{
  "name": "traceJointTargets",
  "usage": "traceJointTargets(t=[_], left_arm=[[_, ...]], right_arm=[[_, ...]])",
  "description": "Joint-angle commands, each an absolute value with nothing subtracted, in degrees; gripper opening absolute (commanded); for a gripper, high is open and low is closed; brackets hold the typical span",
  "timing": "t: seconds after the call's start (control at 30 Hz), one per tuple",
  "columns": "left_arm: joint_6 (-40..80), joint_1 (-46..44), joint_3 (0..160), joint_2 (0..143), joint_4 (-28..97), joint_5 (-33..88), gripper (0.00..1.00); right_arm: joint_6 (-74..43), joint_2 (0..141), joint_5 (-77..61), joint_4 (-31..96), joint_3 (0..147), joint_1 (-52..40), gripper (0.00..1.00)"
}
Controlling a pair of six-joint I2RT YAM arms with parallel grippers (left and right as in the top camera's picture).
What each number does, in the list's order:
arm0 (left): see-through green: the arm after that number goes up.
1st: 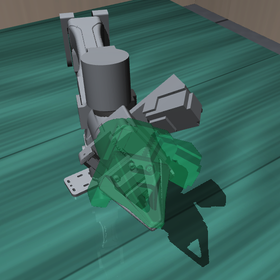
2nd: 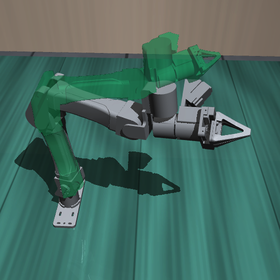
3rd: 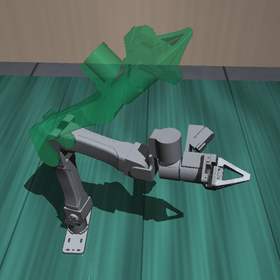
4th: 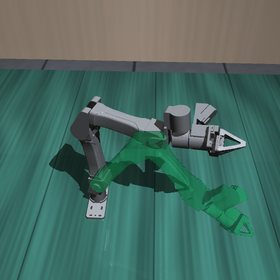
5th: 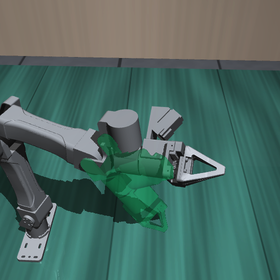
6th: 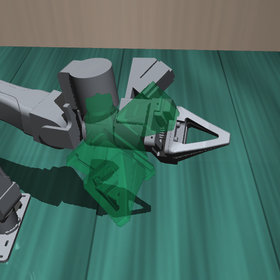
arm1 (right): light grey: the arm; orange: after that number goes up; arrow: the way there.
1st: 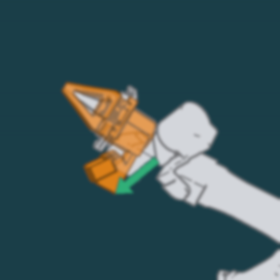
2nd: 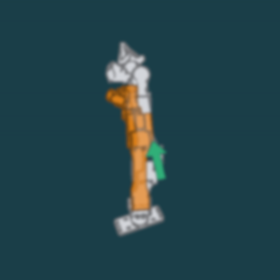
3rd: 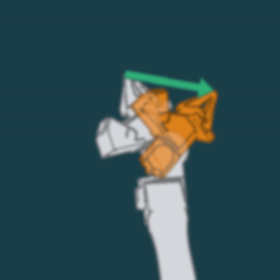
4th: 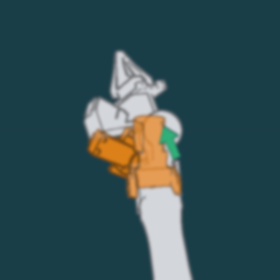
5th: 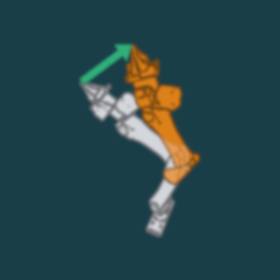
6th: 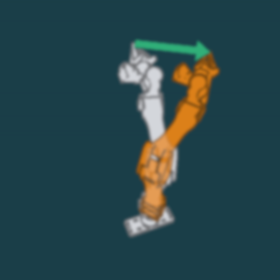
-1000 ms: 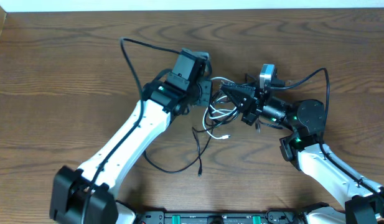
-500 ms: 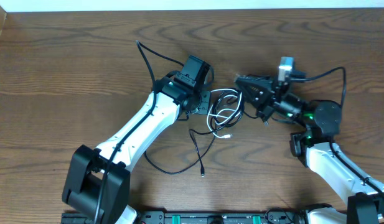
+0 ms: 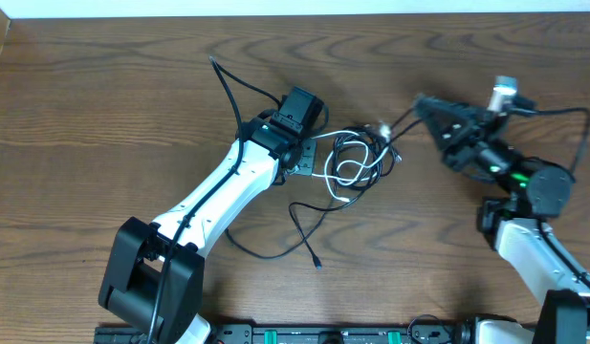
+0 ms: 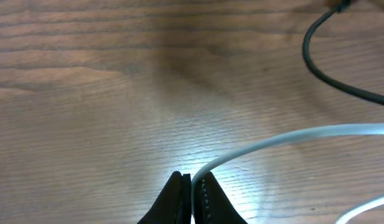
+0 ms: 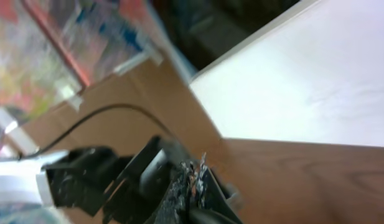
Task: Untangle cables
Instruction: 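Pull the right gripper far rightward and the left gripper leftward to stretch cables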
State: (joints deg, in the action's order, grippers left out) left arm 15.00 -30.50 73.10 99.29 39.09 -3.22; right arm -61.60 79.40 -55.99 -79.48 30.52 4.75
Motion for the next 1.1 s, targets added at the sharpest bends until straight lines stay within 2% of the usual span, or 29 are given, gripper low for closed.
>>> traceJointTargets(t=[0.0,0.3,0.6,1.07], left_arm=[[14.68,-30.2,72.29,100.12,40.47,-9.78,0.07],[14.68,-29.78,72.2,100.12,43.27,-20.27,0.07],[14.7,-25.04,72.05,100.12,44.84,-20.4,0.08],[14.7,-18.52,72.05,100.12,46.26,-20.43,0.07]], right_arm=[[-69.19,79.02,-55.02,-81.25,30.96,11.73,0.01],[-76.29,79.02,-57.6,-81.25,30.96,26.33,0.01],[-78.0,79.02,-62.06,-81.23,30.96,38.28,0.01],[-77.14,79.02,-69.71,-79.9,30.96,51.16,0.01]])
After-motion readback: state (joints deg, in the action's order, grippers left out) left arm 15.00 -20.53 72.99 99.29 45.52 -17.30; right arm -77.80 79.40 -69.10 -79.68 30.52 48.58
